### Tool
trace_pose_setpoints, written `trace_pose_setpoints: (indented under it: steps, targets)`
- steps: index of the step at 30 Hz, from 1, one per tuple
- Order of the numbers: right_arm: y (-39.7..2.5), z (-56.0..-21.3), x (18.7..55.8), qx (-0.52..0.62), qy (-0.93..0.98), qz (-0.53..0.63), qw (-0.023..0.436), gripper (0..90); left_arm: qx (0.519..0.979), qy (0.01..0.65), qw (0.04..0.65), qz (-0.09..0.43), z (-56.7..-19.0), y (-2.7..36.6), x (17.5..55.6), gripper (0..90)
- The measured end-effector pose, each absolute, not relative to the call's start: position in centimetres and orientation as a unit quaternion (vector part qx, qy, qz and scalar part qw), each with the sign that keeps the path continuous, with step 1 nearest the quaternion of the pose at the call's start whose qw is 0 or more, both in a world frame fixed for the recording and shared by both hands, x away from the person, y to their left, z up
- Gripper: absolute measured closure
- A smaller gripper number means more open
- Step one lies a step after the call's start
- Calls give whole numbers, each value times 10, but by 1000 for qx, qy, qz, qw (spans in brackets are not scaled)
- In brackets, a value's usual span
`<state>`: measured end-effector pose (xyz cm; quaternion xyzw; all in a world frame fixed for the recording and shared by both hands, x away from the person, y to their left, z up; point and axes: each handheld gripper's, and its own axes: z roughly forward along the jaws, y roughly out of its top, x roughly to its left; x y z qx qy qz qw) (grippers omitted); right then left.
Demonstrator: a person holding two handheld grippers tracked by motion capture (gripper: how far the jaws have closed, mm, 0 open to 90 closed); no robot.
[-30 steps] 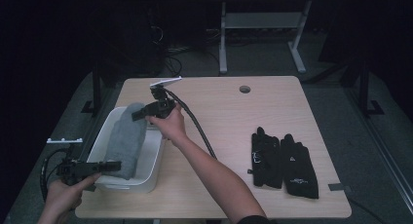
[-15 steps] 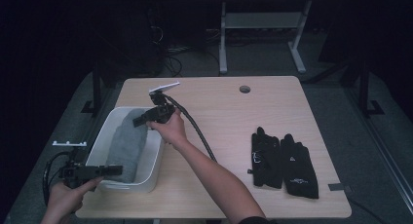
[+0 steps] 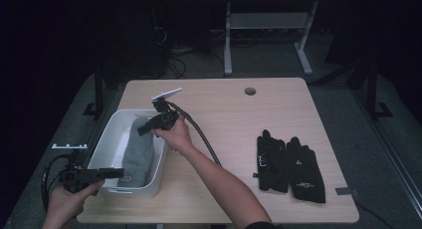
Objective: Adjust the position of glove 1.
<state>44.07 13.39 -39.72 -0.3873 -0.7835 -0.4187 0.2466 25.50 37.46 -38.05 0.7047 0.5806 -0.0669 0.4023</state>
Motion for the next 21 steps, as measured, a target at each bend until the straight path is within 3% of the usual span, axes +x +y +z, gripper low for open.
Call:
trace_pose_setpoints:
  steps: [21]
  targets:
    - [117, -382, 453, -410, -780, -431, 194, 571, 699, 575, 422, -48, -372, 372, 258, 303]
